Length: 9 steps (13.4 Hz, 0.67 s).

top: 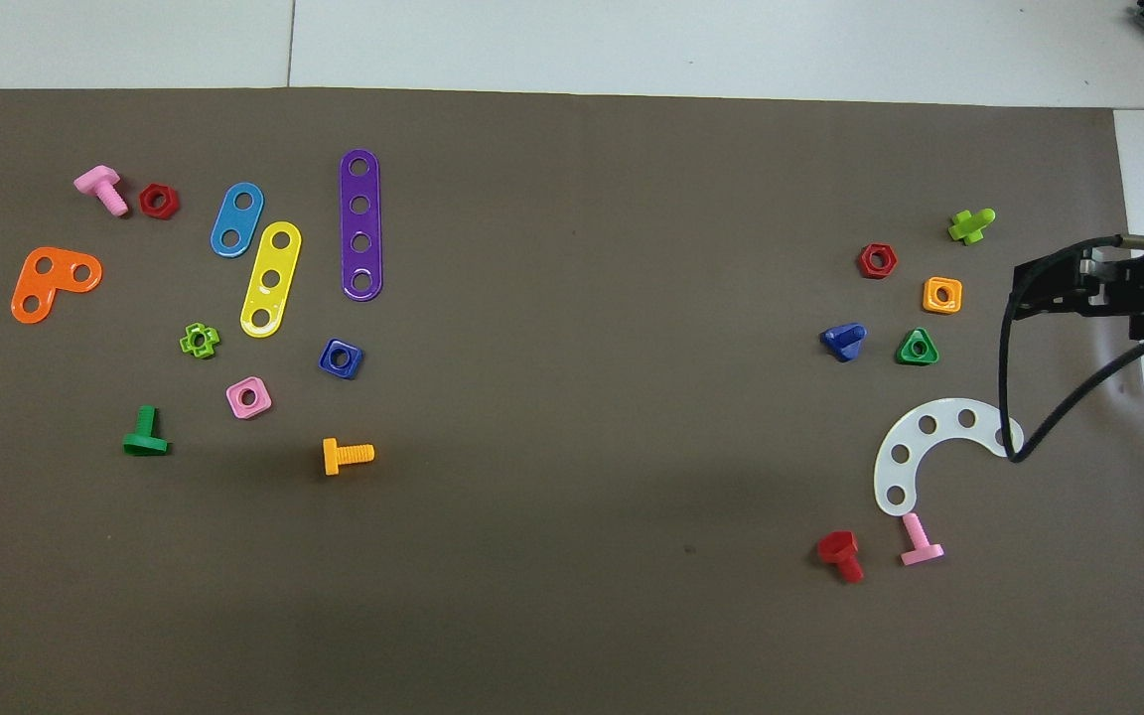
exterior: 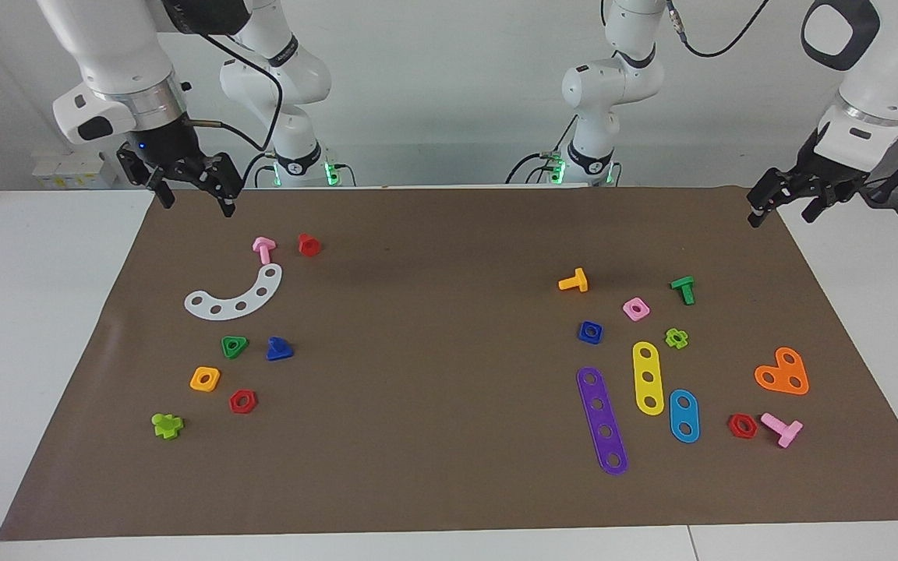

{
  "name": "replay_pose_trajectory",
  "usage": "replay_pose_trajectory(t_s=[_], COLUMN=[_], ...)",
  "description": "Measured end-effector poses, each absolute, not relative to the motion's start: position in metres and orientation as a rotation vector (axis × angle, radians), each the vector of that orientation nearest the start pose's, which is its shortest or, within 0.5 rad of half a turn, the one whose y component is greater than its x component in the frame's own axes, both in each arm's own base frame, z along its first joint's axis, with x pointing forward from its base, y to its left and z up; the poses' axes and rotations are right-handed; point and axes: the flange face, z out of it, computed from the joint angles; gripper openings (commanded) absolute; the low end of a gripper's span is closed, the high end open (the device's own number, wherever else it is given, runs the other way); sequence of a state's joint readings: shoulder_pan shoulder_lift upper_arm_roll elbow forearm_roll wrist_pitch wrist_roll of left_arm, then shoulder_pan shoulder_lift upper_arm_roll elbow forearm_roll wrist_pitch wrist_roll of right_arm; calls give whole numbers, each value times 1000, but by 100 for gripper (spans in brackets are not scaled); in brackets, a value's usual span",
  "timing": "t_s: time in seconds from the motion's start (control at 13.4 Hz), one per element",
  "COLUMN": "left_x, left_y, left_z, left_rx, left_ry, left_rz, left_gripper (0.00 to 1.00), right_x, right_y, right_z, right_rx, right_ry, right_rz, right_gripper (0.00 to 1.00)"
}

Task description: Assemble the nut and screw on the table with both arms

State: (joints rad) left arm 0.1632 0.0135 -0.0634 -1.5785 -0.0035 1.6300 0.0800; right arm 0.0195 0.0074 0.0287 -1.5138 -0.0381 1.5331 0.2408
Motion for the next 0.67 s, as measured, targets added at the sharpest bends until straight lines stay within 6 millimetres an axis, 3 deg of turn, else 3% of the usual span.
replay_pose_trajectory(t_s=[0.67], left_x=[562], left_y=[56], left_z=[619], left_rx=[-3142], left_ry=[-31], left_rz=[-60], left_gripper=[100], right_x=[543], right_y=[15], right_z=[640], right_rx=[-3168], right_ry=[330], right_rz=[76], right_gripper=[100])
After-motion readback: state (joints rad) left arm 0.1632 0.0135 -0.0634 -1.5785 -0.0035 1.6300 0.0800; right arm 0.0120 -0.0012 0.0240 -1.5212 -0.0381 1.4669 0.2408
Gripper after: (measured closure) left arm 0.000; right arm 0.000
